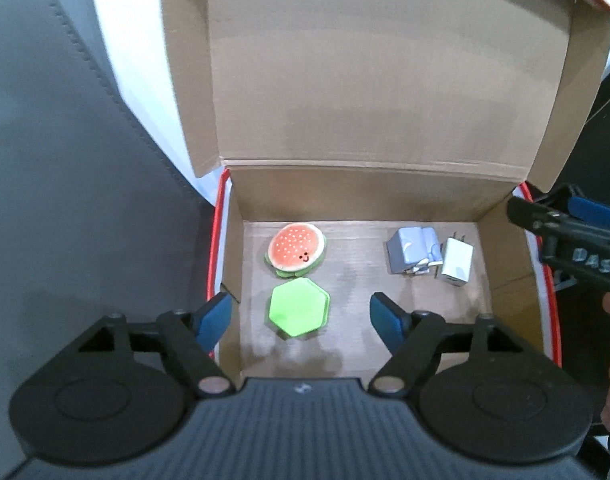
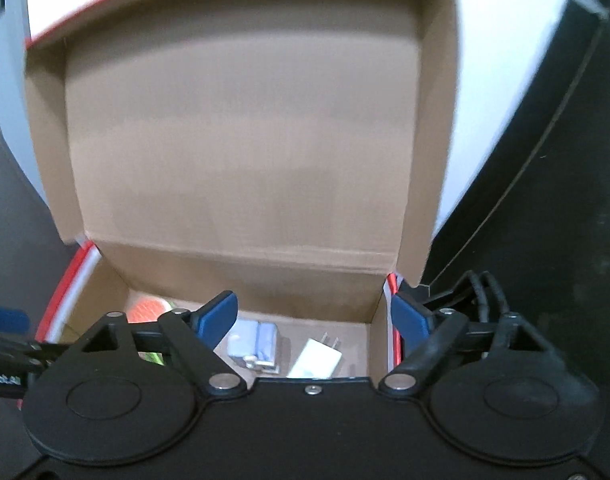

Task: Organize objects
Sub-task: 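Raise both tools out of the shoebox and back away from it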

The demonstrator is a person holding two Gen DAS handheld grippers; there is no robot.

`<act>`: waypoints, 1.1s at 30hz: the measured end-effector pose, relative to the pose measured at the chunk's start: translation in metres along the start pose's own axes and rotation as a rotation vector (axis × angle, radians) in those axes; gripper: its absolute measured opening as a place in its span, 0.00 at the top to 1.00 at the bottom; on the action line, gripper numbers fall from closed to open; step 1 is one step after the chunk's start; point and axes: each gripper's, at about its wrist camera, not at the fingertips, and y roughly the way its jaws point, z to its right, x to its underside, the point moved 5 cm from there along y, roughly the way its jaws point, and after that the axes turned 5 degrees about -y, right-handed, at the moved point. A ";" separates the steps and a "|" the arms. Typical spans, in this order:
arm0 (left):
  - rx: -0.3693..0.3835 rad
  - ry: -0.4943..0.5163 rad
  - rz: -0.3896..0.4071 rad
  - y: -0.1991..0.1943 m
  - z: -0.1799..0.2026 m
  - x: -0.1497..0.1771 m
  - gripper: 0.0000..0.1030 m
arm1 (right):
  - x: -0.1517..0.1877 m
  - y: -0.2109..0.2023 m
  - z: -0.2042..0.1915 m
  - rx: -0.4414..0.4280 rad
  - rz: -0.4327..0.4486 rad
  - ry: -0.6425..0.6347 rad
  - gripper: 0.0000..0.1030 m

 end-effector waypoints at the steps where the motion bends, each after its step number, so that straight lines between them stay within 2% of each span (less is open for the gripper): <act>1: 0.008 -0.005 0.001 -0.004 0.000 0.001 0.26 | -0.001 -0.008 0.003 -0.008 0.015 0.022 0.16; 10: 0.038 -0.015 0.016 -0.036 -0.009 0.014 0.22 | 0.005 -0.060 0.024 0.028 -0.002 0.098 0.13; 11: 0.036 -0.012 0.018 -0.040 -0.010 0.016 0.22 | 0.005 -0.068 0.026 0.036 -0.002 0.112 0.12; 13: 0.037 -0.001 0.025 -0.048 -0.012 0.019 0.21 | 0.004 -0.081 0.023 0.042 0.002 0.128 0.01; 14: 0.038 0.010 0.030 -0.053 -0.012 0.020 0.21 | 0.004 -0.087 0.020 0.040 0.012 0.124 0.00; 17: 0.041 0.026 0.052 -0.067 -0.014 0.022 0.20 | 0.005 -0.105 0.010 0.058 0.016 0.109 0.00; 25: 0.061 0.024 0.104 -0.100 -0.019 0.029 0.13 | 0.020 -0.126 -0.012 0.012 0.024 0.130 0.00; 33: 0.071 0.019 0.140 -0.128 -0.024 0.036 0.07 | 0.032 -0.161 -0.014 -0.019 0.043 0.212 0.00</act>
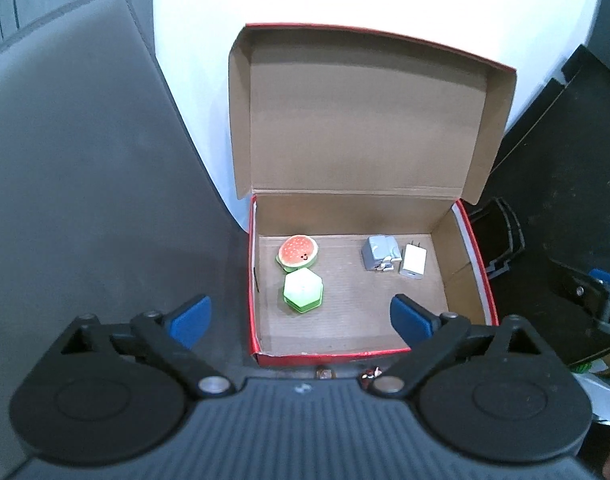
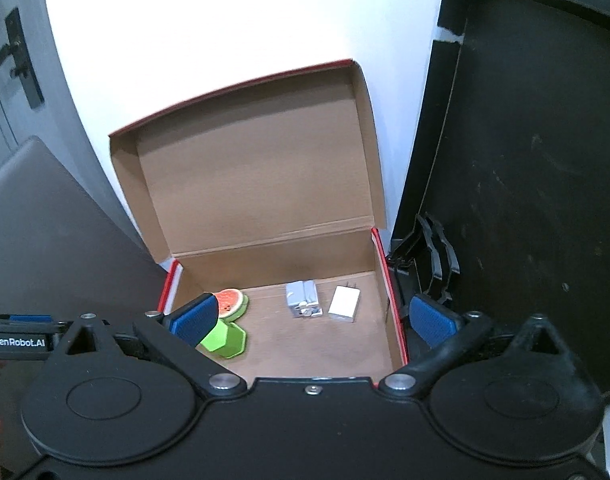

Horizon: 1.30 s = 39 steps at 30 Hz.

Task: Organize objects
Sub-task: 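Raise both tools out of the shoebox and back away from it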

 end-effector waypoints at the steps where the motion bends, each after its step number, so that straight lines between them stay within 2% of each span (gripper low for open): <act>1: 0.005 -0.005 0.007 -0.004 -0.001 0.000 0.06 | 0.000 -0.005 0.000 0.000 0.003 0.001 0.00; 9: 0.050 -0.007 0.057 -0.036 -0.001 0.007 0.04 | 0.003 -0.045 0.002 -0.029 0.052 0.046 0.00; 21: 0.088 -0.013 0.085 -0.075 -0.008 0.028 0.03 | 0.020 -0.082 -0.005 -0.059 0.060 0.070 0.00; 27: 0.081 -0.005 0.096 -0.094 -0.015 0.037 0.03 | 0.030 -0.098 -0.012 -0.092 0.043 0.060 0.00; 39: 0.085 0.056 0.088 -0.111 -0.006 0.062 0.03 | 0.058 -0.114 -0.008 -0.100 -0.019 0.051 0.00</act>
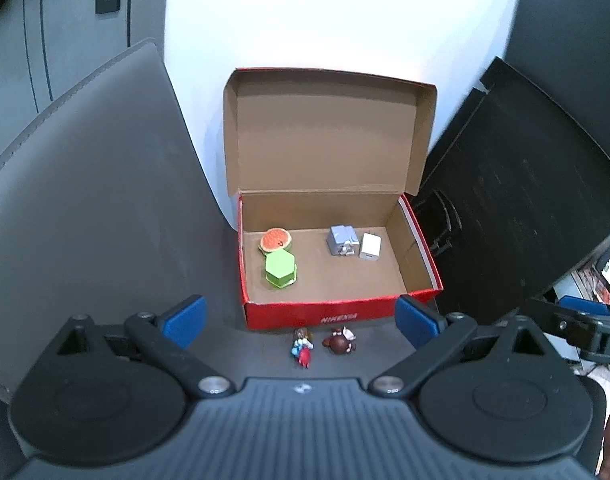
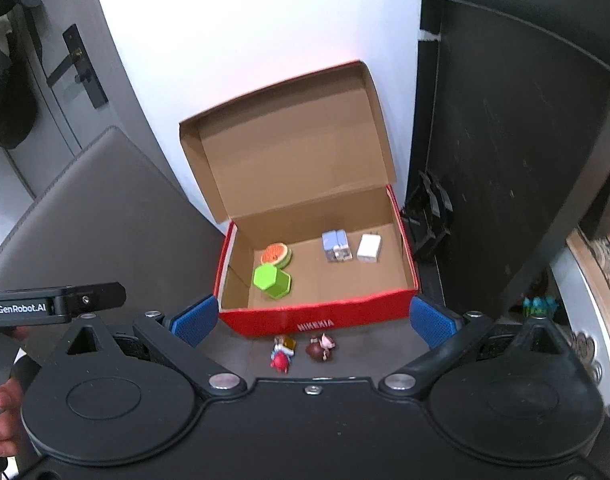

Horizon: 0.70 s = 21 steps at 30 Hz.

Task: Organize objects
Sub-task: 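Raise both tools out of the shoebox and back away from it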

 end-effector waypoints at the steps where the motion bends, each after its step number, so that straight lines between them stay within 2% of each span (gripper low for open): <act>1: 0.001 0.006 -0.003 0.000 0.002 0.002 0.03 | 0.002 -0.001 0.001 -0.001 -0.006 0.009 0.00; 10: 0.003 0.049 -0.020 -0.007 0.013 0.017 0.03 | 0.010 -0.011 0.006 0.004 -0.021 -0.002 0.00; 21: -0.003 0.052 -0.031 -0.005 0.018 0.023 0.03 | 0.015 -0.009 0.008 -0.007 -0.038 -0.011 0.00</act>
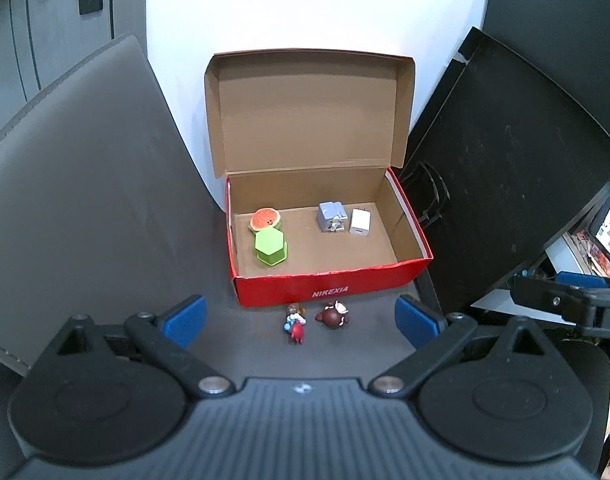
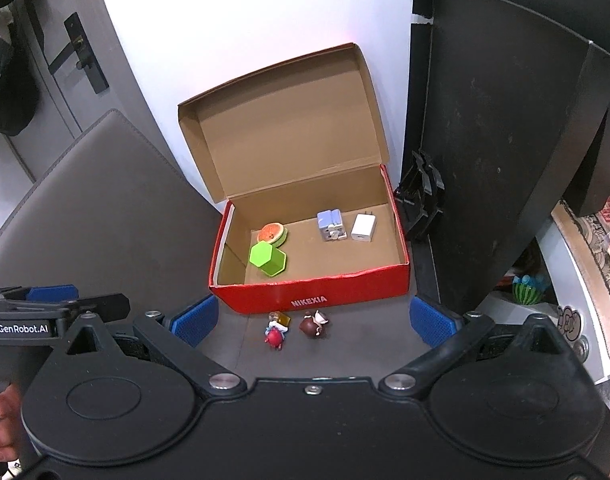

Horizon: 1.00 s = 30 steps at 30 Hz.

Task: Organize objects
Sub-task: 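Raise both tools out of the shoebox and back away from it, then lower both open tools toward the figurines in front of the shoebox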

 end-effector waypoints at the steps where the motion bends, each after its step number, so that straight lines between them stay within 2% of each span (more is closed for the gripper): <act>1: 0.000 -0.001 -0.002 0.001 0.001 0.000 0.03 | 0.000 0.001 0.000 -0.002 -0.002 0.000 0.00; 13: 0.002 -0.009 -0.023 0.017 0.000 0.001 0.03 | 0.002 0.014 0.004 -0.005 -0.031 0.006 0.00; 30: -0.001 -0.048 -0.092 0.063 -0.010 0.001 0.03 | 0.006 0.060 0.008 -0.027 -0.098 0.007 0.00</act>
